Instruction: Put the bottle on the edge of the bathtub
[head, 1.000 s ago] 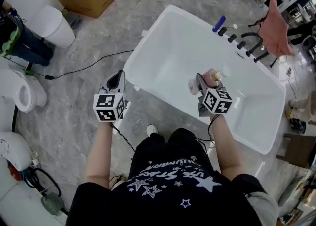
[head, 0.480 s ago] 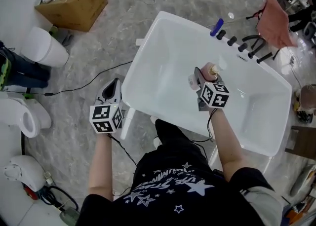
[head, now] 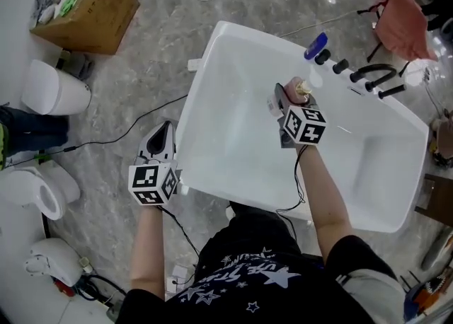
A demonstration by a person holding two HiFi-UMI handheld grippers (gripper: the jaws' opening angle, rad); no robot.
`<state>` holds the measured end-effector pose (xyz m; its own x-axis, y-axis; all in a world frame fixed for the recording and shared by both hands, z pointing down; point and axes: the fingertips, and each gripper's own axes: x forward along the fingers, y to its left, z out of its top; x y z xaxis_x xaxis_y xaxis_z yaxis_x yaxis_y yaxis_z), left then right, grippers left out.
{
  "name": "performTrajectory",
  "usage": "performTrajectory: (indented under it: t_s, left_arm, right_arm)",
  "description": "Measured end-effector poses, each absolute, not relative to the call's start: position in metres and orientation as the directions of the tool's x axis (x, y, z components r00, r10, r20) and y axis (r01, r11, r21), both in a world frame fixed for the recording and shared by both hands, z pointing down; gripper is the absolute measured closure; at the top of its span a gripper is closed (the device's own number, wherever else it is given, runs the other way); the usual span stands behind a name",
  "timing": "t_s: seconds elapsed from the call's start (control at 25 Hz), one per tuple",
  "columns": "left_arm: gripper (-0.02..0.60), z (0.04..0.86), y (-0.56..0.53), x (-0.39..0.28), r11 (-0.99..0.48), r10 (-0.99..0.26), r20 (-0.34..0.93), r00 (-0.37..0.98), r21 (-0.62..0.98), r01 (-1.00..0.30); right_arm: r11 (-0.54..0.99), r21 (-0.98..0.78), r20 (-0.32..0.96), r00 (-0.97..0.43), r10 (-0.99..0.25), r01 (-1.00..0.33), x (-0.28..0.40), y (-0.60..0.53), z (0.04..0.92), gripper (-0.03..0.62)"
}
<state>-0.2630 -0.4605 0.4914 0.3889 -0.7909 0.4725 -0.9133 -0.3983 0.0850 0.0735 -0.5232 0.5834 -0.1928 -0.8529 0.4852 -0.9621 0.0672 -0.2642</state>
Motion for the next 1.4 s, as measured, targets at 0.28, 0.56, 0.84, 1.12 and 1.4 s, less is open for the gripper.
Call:
performTrajectory:
  t_s: [0.28,0.56,0.84,1.12,1.4]
  left_arm:
    - [0.567,0.518,-0.523,-0.24,-0.418,-0.765,0.502,0.402,0.088,-0.904]
    - [0.567,0.546,-0.557,-0.239,-0.401,-0.755,0.528,0.39,0.098,-0.911]
    - [0.567,0.568,-0.575,-0.251,-0.389,-0.752,0.54,0.379,0.101,-0.916]
    - [0.567,0.595,-0.583,-0.261,-0.372,-0.742,0.562,0.365,0.107,-0.922]
    - [0.566,0.609,-0.586,-0.266,-0.359,-0.735,0.57,0.367,0.132,-0.924]
  right_arm:
    - [0.003,-0.262,0.473,-0.131,-0.871,-0.965,0.101,-0.621,0.612,0.368]
    - [-0.046,-0.243,0.468,-0.076,-0.88,-0.969,0.109,-0.707,0.644,0.368]
    - [-0.101,-0.204,0.452,-0.003,-0.892,-0.974,0.11,-0.771,0.657,0.368]
    - [-0.16,-0.175,0.465,0.062,-0.883,-0.971,0.115,-0.815,0.68,0.368]
    - [-0.214,-0.14,0.476,0.124,-0.87,-0.967,0.126,-0.829,0.689,0.369]
